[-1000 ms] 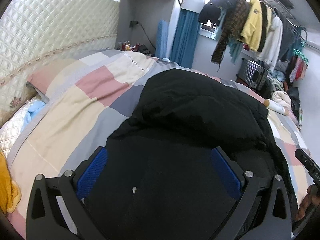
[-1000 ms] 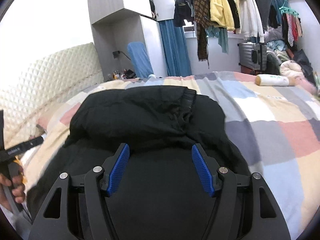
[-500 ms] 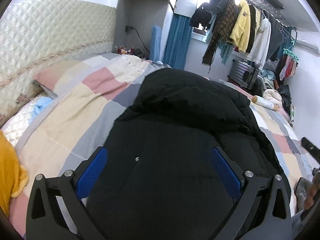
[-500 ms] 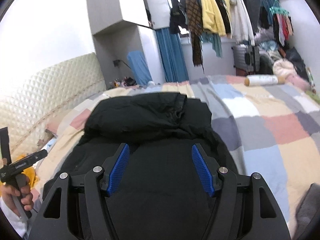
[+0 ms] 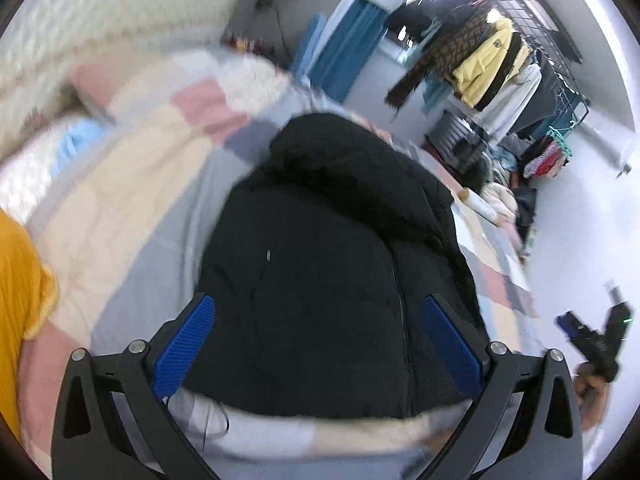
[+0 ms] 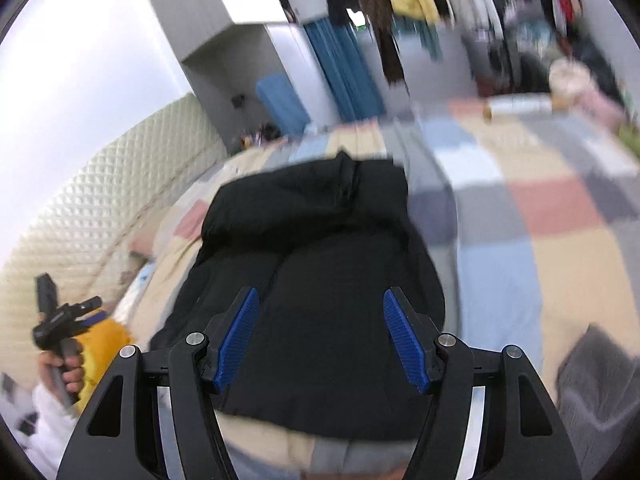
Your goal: Fold large clothes
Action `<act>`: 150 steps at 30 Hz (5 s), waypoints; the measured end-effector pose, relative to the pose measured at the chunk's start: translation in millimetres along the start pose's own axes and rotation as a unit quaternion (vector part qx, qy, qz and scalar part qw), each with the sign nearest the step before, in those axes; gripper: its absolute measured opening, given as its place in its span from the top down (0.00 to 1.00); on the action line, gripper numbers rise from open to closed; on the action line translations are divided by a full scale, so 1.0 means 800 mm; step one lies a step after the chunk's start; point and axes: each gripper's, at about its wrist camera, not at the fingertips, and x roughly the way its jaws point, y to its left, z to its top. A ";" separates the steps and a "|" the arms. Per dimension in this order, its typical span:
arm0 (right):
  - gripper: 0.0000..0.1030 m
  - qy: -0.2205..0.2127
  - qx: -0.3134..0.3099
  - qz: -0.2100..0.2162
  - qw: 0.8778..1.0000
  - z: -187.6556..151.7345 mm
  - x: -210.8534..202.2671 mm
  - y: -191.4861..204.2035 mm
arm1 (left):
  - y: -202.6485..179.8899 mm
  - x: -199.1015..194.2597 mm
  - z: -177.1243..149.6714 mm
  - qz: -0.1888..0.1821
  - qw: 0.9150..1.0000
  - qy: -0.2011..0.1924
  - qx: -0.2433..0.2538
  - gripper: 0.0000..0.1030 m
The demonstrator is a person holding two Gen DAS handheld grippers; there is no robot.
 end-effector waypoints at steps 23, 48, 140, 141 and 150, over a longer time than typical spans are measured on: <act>0.33 0.306 0.122 0.078 0.941 -0.080 0.152 -0.172 | 0.134 0.158 -0.017 0.001 0.955 0.244 -0.171 0.14; 0.25 0.406 0.054 0.135 0.902 -0.089 0.230 -0.155 | 0.111 0.179 -0.021 0.011 0.957 0.262 -0.122 0.56; 0.94 0.014 0.102 0.120 0.987 0.166 0.020 -0.080 | -0.042 0.029 0.141 -0.065 0.982 0.000 -0.179 0.94; 0.94 0.015 0.101 0.112 0.988 0.171 0.028 -0.081 | -0.045 0.034 0.146 -0.055 0.983 -0.002 -0.175 0.94; 0.94 0.036 0.083 0.023 0.996 0.204 0.117 -0.083 | -0.078 0.114 0.189 0.088 0.990 -0.016 -0.108 0.94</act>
